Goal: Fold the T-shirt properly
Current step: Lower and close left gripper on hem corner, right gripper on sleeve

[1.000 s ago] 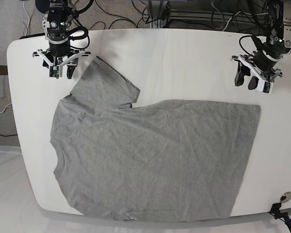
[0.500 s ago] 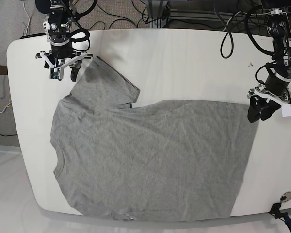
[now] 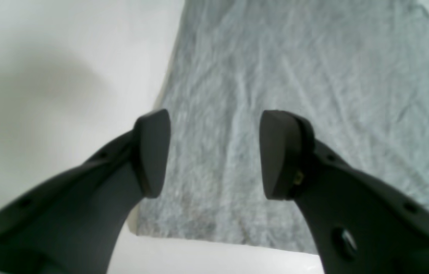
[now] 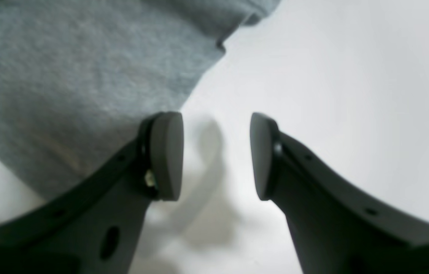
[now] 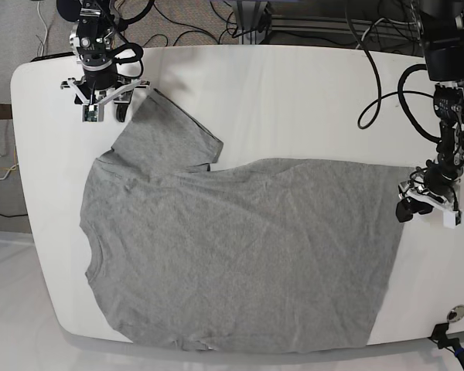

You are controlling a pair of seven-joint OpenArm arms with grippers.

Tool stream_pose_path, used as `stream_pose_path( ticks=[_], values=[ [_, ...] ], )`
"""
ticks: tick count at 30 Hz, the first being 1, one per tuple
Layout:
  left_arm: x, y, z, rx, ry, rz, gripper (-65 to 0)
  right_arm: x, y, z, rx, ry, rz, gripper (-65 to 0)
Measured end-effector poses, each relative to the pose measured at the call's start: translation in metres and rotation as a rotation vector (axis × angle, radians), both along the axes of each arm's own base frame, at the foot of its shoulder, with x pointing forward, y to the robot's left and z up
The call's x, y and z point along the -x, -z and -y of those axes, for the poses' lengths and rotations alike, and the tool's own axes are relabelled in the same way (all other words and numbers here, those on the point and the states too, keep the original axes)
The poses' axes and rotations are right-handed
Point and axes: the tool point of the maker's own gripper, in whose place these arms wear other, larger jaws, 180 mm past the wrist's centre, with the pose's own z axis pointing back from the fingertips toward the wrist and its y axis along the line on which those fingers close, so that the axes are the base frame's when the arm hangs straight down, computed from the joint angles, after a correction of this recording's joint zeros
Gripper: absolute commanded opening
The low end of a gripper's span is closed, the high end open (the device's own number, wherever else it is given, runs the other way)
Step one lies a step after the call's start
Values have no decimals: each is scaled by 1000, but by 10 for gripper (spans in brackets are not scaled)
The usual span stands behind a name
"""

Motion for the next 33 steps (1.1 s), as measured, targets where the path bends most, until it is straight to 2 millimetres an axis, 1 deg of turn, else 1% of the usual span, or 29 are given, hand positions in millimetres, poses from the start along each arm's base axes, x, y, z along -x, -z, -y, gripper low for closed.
stream_pose_path(
  ticks=[3, 5, 7, 8, 10, 11, 13, 15, 16, 17, 18, 19, 20, 22, 23, 24, 29, 33],
  values=[
    [-8, 5, -3, 14, -5, -10, -295, -2, -3, 1, 4, -7, 14, -386],
    [-8, 19, -9, 9, -23, -58, -291, -2, -2, 3, 10, -5, 6, -403],
    [-4, 35, -9, 9, -21, -96, -284, -2, -2, 3, 10, -6, 8, -444],
    [1, 45, -5, 13, -6, -127, -283, -4, -3, 2, 10, -12, 12, -469],
    [3, 52, -2, 24, 14, -132, -278, -4, -2, 4, 9, -5, 10, -527],
    [9, 59, 0, 28, 26, -150, -278, -5, 0, 4, 4, -2, 8, -550],
    [12, 65, 1, 41, 31, -146, -294, -6, -1, 3, 2, -9, 12, -602],
    [13, 68, 1, 35, 33, -155, -380, -7, -1, 3, -4, -4, 16, -650],
    [12, 69, 3, 28, 36, -154, -497, -7, -2, 3, -3, -3, 18, -650],
    [11, 68, 4, 19, 44, -154, -544, -8, -2, 3, -3, -4, 20, -650],
    [14, 73, 9, 11, 60, -176, -573, -9, -2, 3, -4, -4, 22, -650],
    [12, 74, 14, 5, 74, -170, -538, -10, -2, 2, -5, -6, 24, -650],
    [11, 76, 24, 10, 97, -172, -543, -10, -2, 1, -8, -11, 24, -650],
    [11, 73, 22, 23, 83, -163, -554, -12, -3, 1, -8, -12, 28, -650],
    [12, 72, 14, 13, 69, -165, -570, -12, -3, 1, -8, -10, 28, -650],
    [12, 72, 12, 8, 64, -167, -586, -12, -2, 2, -8, -9, 26, -650],
    [11, 70, 17, 0, 78, -164, -647, -12, 0, 1, -21, -7, 26, -650],
    [8, 64, 19, -6, 91, -151, -650, -14, -2, -4, -54, -21, 39, -650]
  ],
)
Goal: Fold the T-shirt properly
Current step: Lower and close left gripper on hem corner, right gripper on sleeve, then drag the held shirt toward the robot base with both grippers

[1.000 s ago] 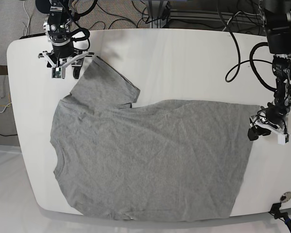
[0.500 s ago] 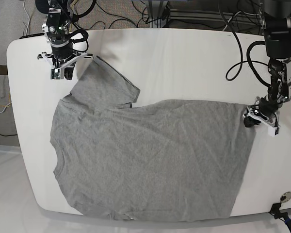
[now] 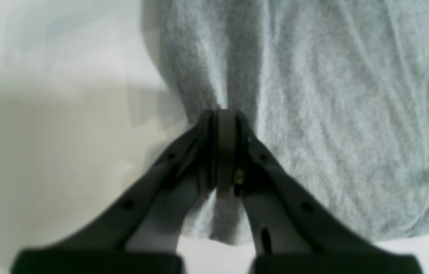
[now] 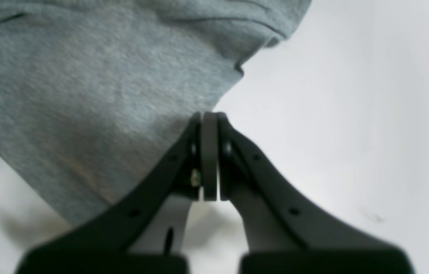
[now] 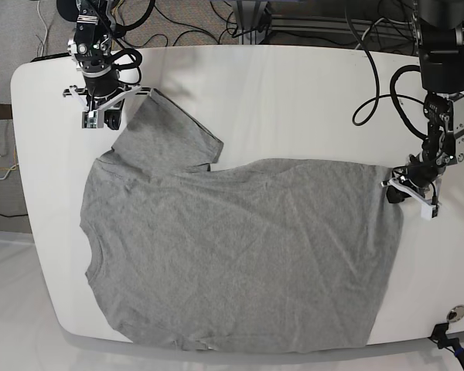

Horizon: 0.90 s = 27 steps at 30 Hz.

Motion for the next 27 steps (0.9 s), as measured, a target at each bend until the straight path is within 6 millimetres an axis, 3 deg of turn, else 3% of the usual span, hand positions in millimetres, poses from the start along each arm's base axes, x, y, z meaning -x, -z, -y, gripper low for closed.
stream_pose_path(
  ticks=[4, 9, 18, 21, 25, 27],
  values=[
    [-1, -10, 2, -15, 37, -2, -650, -6, -4, -16, -58, -68, 23, -650],
    [-13, -47, 14, -28, 110, 86, -650, -12, -7, -31, -103, -143, 40, -650],
    [-8, -54, 25, -31, 174, 73, -650, -20, -8, -44, -155, -204, 47, -650],
    [-6, -55, 29, -31, 214, 80, -650, -10, -1, -42, -139, -205, 1, -650],
    [-1, -57, 31, -45, 267, 79, -650, 1, -11, -44, -114, -216, 6, -650],
    [5, -61, 29, -71, 298, 80, -650, 19, -10, -45, -108, -219, -16, -650]
  ],
)
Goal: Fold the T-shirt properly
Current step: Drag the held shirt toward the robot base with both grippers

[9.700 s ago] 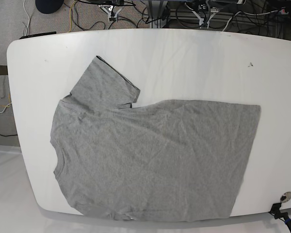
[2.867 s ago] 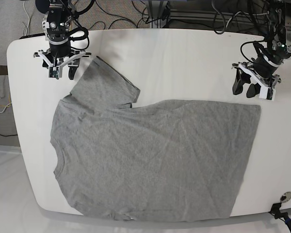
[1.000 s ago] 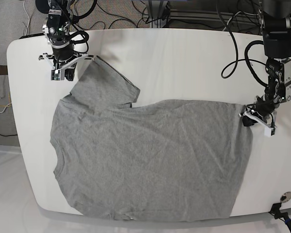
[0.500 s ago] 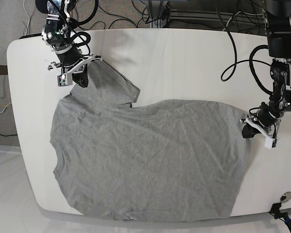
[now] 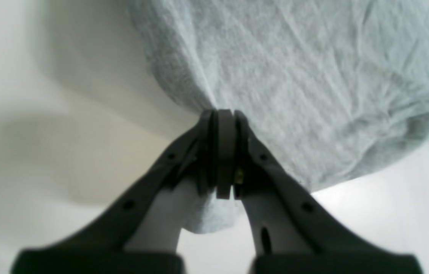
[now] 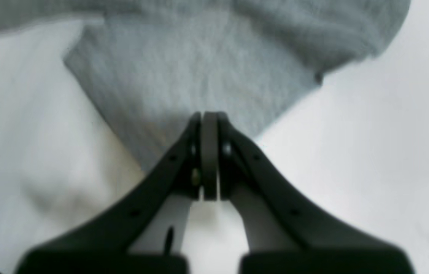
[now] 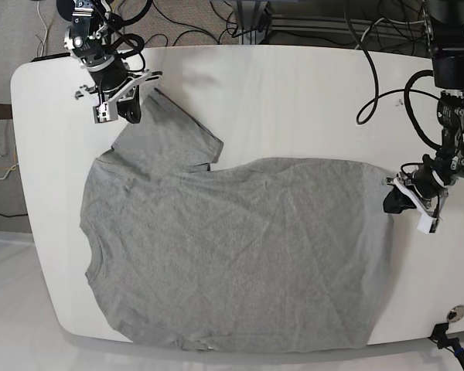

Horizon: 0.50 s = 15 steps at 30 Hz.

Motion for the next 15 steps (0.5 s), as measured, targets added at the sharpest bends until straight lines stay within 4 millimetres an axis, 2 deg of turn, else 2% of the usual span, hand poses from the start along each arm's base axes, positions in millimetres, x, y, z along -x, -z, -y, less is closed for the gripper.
stream_pose_path(
  ticks=[2, 3, 6, 9, 11, 13, 15],
  values=[
    [6, -4, -2, -24, 19, 2, -650, 14, -1, 3, 20, 5, -11, -650],
    [10, -3, -3, -38, 30, -6, -650, 9, -9, 5, 24, 11, 26, -650],
    [19, 0, -9, -66, 35, -23, -650, 33, -1, 14, 68, 17, -23, -650],
    [26, 3, -11, -75, 42, -37, -650, 47, 4, 23, 112, 28, -63, -650],
    [26, 2, -13, -73, 42, -25, -650, 50, 3, 27, 131, 30, -68, -650],
    [27, 3, -14, -75, 40, -28, -650, 47, 5, 19, 98, 26, -59, -650],
    [29, 5, -16, -77, 40, -32, -643, 45, 3, 20, 99, 30, -49, -646]
  ],
)
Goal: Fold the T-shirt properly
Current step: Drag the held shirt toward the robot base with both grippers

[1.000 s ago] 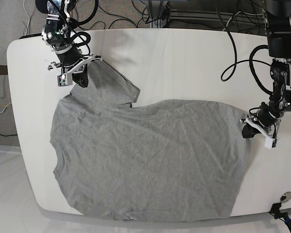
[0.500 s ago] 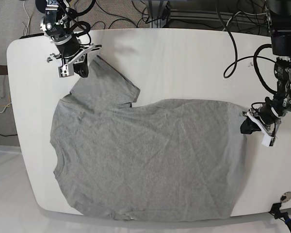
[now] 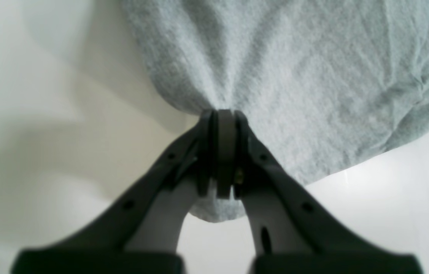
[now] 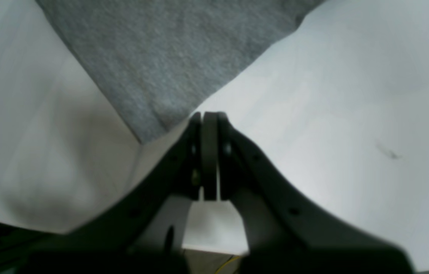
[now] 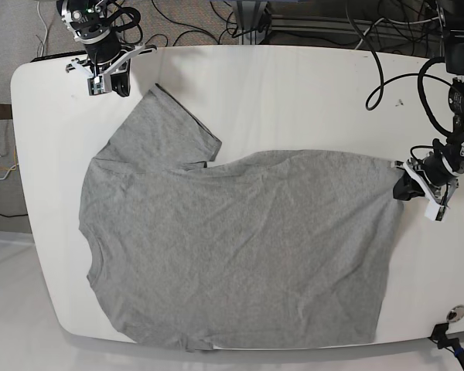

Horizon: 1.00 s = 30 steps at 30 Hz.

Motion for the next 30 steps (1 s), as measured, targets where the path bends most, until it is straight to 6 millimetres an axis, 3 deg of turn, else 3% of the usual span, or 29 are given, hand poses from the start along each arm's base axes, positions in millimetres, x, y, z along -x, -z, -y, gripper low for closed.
stream_pose_path(
  ticks=[3, 5, 10, 15, 21, 24, 26, 30],
  values=[
    [24, 27, 8, 20, -12, -62, -643, -23, 2, -11, -66, 62, 24, -646],
    [42, 49, 17, 9, 20, -156, -643, -39, -19, -26, -147, 22, 120, -646],
    [18, 23, 6, 7, -8, -58, -643, -23, -4, -8, -83, 61, 45, -644],
    [29, 34, 8, 3, -1, -104, -642, -35, -14, -16, -121, 56, 98, -642],
    [16, 12, -5, -1, -36, -33, -642, -34, -16, -18, -203, 89, 101, -641],
    [12, 1, 2, -2, -16, -1, -642, -30, -14, -19, -204, 91, 86, -637],
    [13, 3, 4, 2, -13, -6, -642, -29, -13, -18, -203, 96, 83, -586],
    [14, 4, 2, -4, -14, -10, -642, -25, -10, -21, -222, 114, 76, -404]
  ],
)
